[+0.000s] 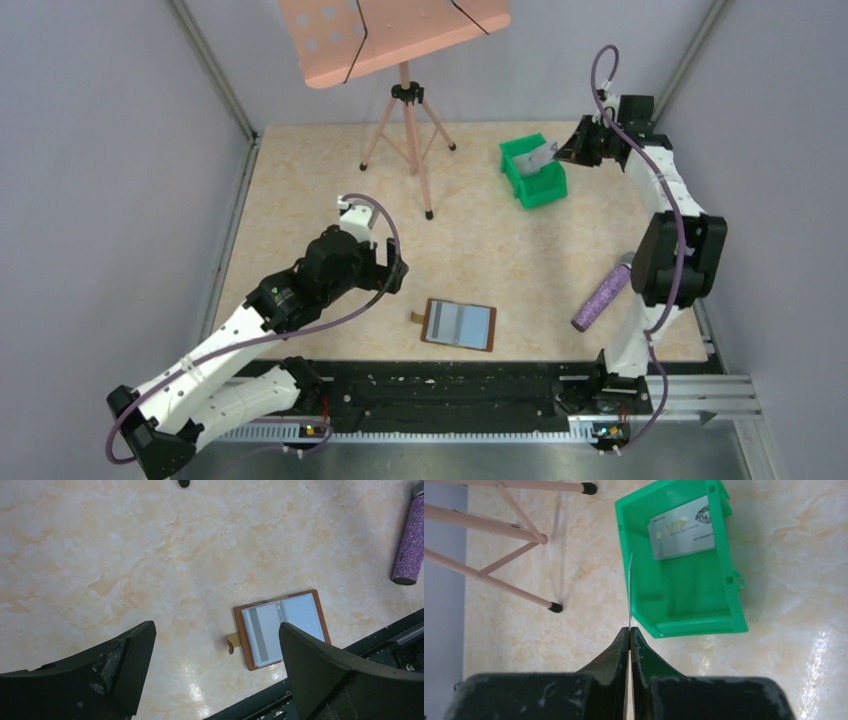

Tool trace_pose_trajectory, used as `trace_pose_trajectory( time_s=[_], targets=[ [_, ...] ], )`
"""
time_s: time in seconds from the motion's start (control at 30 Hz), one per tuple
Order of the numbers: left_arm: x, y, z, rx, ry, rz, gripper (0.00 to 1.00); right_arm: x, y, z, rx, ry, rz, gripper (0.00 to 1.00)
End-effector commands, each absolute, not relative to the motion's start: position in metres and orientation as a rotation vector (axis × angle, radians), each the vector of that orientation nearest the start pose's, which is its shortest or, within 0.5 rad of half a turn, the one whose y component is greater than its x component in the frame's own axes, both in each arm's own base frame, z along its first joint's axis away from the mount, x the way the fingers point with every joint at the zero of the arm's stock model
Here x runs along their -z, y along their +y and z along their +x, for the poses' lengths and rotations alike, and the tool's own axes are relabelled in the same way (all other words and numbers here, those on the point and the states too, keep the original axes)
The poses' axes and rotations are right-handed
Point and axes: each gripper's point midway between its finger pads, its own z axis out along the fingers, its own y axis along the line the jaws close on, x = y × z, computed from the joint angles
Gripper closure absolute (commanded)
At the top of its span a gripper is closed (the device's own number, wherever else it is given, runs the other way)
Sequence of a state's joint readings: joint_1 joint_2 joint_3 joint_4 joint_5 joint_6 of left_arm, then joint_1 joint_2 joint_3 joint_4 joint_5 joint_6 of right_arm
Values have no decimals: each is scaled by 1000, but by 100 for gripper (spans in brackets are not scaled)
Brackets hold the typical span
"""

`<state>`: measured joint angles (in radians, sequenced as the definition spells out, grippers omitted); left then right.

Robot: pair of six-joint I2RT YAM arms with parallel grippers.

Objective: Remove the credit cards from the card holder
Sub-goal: Place the credit card in the storage box.

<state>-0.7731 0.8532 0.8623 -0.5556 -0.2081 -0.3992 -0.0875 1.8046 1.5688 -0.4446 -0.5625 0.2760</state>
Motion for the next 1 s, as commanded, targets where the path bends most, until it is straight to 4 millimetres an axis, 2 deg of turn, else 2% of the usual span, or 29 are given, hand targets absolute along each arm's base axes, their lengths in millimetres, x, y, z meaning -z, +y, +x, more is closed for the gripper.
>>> trace_pose_trajectory(
  time_s=[0.0,0.13,0.27,0.5,0.77,0.97],
  targets=[
    [-227,-178,217,455,2061,340,1,-183,57,504,-720,2291,-6,100],
    [-229,-170,219,406,2030,359,1,-168,60,527,-762,2294,-17,100],
    [-227,-166,221,387,2027,332,1,-150,59,541,-772,2312,-15,100],
    [-230,-159,228,348,2005,275,1,-124,65,545,-800,2348,-43,100],
    [-232,-155,229,342,1987,246,1,-135,71,555,-842,2290,-76,100],
    [-230,-152,232,306,2000,235,1,-125,78,560,-864,2299,-64,100]
  ],
)
